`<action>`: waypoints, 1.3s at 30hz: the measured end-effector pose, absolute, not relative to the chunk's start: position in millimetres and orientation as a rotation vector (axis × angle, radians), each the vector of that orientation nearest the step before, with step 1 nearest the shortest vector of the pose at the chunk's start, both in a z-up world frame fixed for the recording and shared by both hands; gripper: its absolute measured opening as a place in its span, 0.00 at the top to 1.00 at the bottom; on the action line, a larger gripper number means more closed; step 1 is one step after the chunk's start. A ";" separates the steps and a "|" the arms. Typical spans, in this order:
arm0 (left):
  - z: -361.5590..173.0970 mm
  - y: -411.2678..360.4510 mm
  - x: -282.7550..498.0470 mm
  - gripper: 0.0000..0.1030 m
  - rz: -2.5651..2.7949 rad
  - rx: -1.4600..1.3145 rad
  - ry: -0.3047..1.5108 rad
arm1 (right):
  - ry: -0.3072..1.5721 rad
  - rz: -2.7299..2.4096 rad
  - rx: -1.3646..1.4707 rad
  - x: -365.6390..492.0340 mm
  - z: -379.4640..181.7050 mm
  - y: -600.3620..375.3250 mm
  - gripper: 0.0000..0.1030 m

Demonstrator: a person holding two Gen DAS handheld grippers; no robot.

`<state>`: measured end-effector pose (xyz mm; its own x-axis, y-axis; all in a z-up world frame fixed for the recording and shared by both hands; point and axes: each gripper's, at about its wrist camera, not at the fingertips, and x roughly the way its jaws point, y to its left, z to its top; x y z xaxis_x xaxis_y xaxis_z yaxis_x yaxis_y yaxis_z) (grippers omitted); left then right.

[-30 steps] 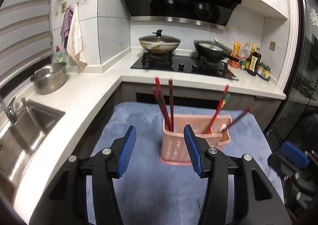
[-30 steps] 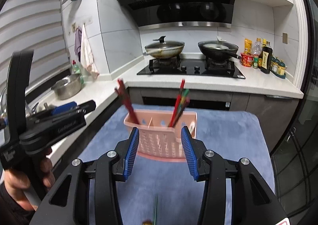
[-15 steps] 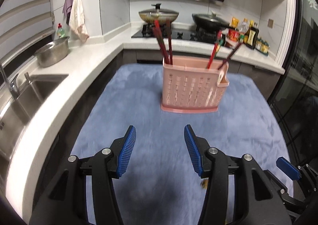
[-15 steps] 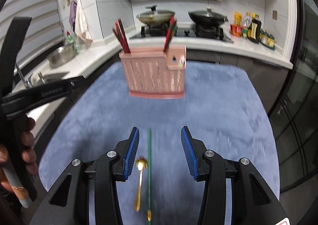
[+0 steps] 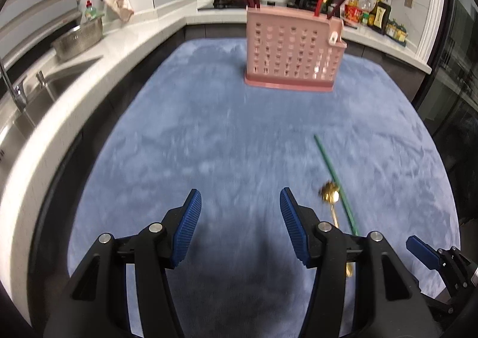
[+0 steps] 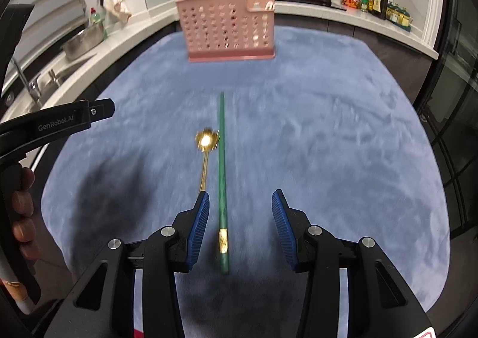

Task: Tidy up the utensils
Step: 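Move both tools back over the green chopstick and gold spoon, then grasp the green chopstick with the right tool while the left tool grasps the gold spoon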

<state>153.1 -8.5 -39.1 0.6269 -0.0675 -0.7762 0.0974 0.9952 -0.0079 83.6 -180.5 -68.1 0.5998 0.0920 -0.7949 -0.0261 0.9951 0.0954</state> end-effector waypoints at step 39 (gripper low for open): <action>-104.8 -85.5 120.1 0.32 -0.343 0.088 1.031 | 0.983 -0.016 0.147 69.3 -100.6 -213.0 0.93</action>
<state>120.1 -85.5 -104.8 0.4664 -0.2374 -0.8521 0.3199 0.9434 -0.0878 69.3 -213.0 -100.6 0.5554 0.0528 -0.8299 0.0805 0.9899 0.1168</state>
